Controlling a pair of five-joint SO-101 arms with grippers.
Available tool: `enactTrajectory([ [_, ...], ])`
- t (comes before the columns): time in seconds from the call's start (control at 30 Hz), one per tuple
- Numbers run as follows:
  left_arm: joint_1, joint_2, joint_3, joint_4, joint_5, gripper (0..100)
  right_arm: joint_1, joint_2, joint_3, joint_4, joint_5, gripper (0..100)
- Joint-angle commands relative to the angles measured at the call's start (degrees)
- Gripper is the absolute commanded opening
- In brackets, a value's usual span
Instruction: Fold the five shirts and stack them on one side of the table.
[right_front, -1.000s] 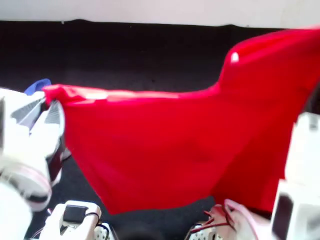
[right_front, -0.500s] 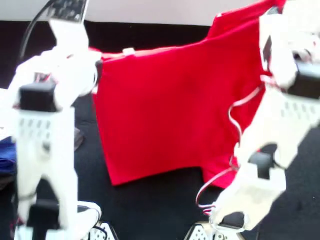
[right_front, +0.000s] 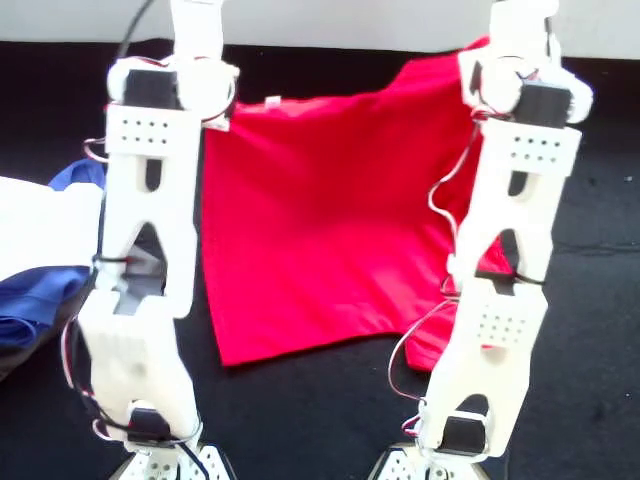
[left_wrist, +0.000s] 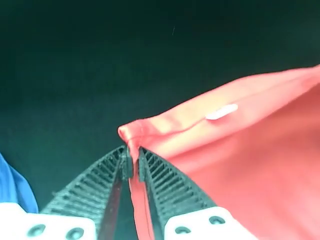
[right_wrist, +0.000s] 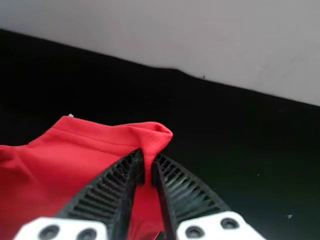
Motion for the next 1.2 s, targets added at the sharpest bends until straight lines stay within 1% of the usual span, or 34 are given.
enactTrajectory([
  [0.0,-2.51,2.86,-4.09,0.26,0.09,1,-0.57,2.86,-0.48,-0.4,0.35,0.6],
  [0.23,-4.0,8.92,-4.97,0.44,0.09,1,-0.84,12.53,-0.57,-9.89,0.35,0.6],
  [0.43,-2.86,15.34,-5.14,0.44,0.26,1,-4.26,18.42,-0.31,-10.24,0.35,0.6],
  [0.53,-2.86,17.71,-5.14,0.62,0.26,1,-5.41,20.26,-0.57,-6.55,0.35,0.6],
  [0.67,-2.68,17.71,-5.32,5.01,0.18,1,-5.05,20.53,-2.15,-0.48,0.35,0.6],
  [0.8,-1.19,14.9,-8.13,13.19,0.09,1,-3.56,20.7,-12.97,7.87,0.35,0.6],
  [0.9,0.13,13.58,-10.15,19.69,0.09,1,-3.03,21.14,-22.02,16.31,0.35,0.6],
  [0.97,1.36,12.79,-10.24,22.15,0.09,1,-2.86,20.53,-25.1,20.62,0.35,0.6],
  [1.17,1.8,9.36,-9.98,22.59,0.18,1,1.71,20.44,-24.31,20.53,0.44,0.6],
])
